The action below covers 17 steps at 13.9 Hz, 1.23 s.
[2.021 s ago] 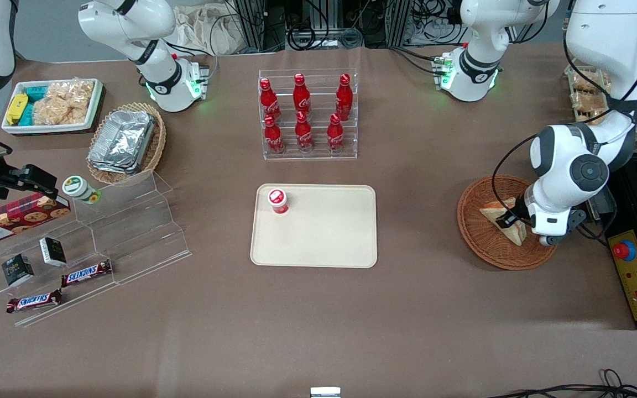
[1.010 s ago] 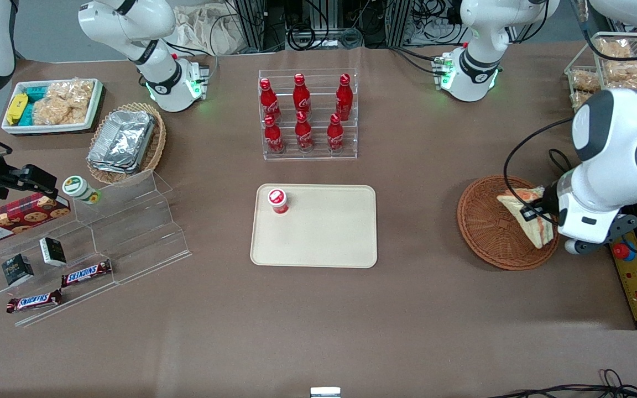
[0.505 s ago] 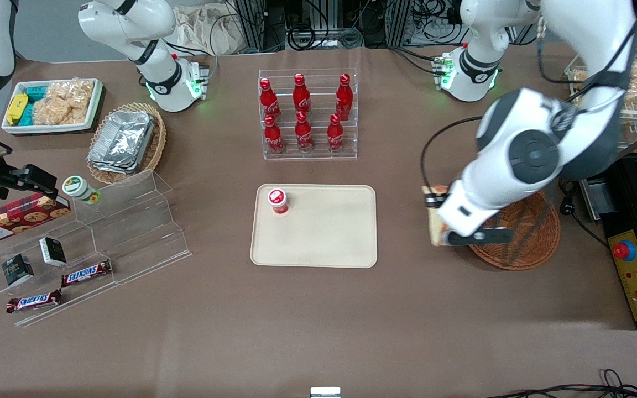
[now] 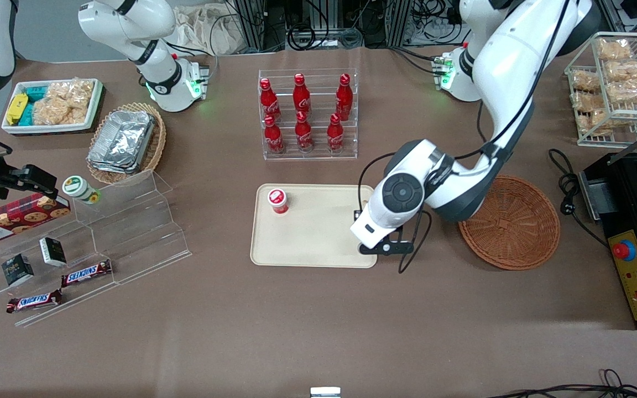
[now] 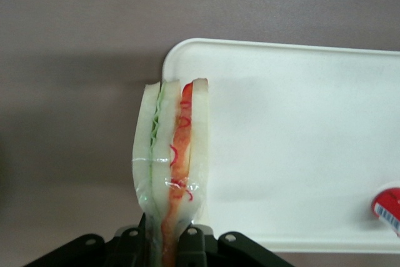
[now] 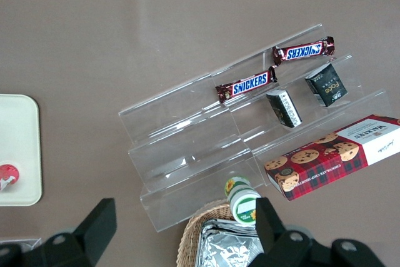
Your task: Place sandwich from basket to tray
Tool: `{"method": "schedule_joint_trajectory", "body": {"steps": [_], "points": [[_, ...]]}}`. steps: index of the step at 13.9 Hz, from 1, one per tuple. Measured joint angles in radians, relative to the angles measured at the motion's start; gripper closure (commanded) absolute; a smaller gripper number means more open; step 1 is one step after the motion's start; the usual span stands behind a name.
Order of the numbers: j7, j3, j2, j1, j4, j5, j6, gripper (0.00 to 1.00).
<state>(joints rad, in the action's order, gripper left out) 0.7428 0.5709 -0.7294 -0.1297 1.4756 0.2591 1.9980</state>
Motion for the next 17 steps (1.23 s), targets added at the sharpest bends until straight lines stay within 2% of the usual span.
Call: {"method": "schedule_joint_trajectory", "body": {"steps": [5, 6, 7, 8, 9, 14, 17], "points": [[0.018, -0.014, -0.084, -0.029, -0.019, 0.001, 0.111, 0.97], [0.022, -0.027, -0.088, -0.05, -0.023, 0.002, 0.114, 0.84], [0.025, -0.036, -0.089, -0.066, -0.026, 0.002, 0.114, 0.39], [0.029, -0.04, -0.089, -0.076, -0.028, 0.004, 0.114, 0.13], [0.031, -0.04, -0.089, -0.078, -0.029, 0.007, 0.114, 0.0], [0.032, -0.045, -0.077, -0.075, -0.056, 0.011, 0.095, 0.0], [0.032, -0.052, -0.001, -0.062, -0.082, 0.014, -0.008, 0.0]]}}
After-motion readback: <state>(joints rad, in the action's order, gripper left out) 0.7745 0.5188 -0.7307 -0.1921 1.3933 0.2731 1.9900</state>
